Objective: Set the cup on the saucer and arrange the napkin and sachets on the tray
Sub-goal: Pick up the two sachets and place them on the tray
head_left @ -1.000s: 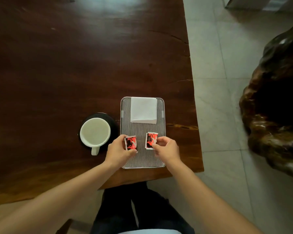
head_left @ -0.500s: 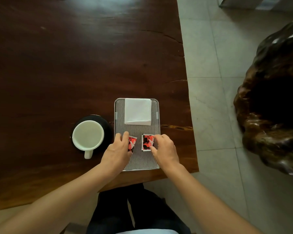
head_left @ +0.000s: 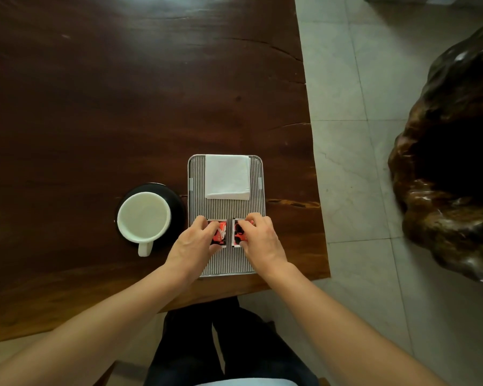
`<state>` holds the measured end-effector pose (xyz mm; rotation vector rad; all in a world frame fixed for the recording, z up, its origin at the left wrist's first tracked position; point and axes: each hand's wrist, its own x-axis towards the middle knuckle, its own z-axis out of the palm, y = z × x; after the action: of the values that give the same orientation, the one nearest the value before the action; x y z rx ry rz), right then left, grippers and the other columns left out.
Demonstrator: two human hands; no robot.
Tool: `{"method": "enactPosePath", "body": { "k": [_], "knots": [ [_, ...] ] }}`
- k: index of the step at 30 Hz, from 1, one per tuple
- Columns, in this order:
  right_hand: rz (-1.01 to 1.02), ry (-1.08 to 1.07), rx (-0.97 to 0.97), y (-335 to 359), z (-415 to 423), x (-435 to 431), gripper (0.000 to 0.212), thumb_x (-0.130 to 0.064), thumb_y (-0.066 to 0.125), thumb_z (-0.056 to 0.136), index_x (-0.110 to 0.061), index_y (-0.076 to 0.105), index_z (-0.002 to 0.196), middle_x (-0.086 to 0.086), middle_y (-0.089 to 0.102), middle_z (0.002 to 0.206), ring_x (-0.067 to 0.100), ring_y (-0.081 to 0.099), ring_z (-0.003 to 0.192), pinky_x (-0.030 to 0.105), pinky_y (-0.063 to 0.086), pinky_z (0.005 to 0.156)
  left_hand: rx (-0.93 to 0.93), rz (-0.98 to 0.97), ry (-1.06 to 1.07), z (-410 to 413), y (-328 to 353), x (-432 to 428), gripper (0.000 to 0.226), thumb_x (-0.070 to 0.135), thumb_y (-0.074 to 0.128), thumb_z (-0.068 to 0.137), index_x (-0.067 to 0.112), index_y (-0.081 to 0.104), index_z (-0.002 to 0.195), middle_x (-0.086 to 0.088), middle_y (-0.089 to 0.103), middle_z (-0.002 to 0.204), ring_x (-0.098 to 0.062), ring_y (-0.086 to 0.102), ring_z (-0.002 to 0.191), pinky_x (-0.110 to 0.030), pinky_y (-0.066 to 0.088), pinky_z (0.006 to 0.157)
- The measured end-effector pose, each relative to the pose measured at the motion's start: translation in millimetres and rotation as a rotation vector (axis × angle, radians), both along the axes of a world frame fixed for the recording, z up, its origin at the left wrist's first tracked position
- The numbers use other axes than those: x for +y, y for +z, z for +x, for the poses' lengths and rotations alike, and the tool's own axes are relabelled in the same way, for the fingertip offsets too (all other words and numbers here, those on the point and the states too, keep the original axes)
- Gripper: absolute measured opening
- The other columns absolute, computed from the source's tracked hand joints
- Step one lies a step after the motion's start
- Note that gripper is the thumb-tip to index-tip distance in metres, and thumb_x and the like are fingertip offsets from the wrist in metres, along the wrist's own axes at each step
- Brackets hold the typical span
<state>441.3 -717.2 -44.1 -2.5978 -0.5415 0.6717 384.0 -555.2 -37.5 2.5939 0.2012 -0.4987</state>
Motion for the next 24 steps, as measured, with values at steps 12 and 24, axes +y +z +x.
{"method": "enactPosePath", "body": {
  "k": [12, 24],
  "knots": [
    [-0.02, 0.036, -0.047, -5, -3, -2, 0.039, 0.002, 0.07, 0.085, -0.01, 0.064, 0.122, 0.004, 0.055, 0.124, 0.024, 0.049, 0.112, 0.038, 0.057, 0.085, -0.04, -0.024, 0.001, -2, -4, 0, 0.049, 0.023, 0.073, 0.09, 0.015, 0.055, 0.135, -0.005, 0.055, 0.116, -0.02, 0.064, 0.094, -0.027, 0.053, 0.081],
    [-0.01, 0.02, -0.072, 19, -10, -12, 0.028, -0.014, 0.067, 0.092, -0.015, 0.064, 0.12, 0.001, 0.058, 0.121, 0.021, 0.053, 0.105, 0.033, 0.057, 0.078, 0.022, 0.013, -0.041, -7, 19, 3, 0.048, 0.029, 0.069, 0.092, 0.017, 0.051, 0.135, -0.005, 0.053, 0.117, -0.022, 0.062, 0.093, -0.029, 0.051, 0.077]
  ]
}}
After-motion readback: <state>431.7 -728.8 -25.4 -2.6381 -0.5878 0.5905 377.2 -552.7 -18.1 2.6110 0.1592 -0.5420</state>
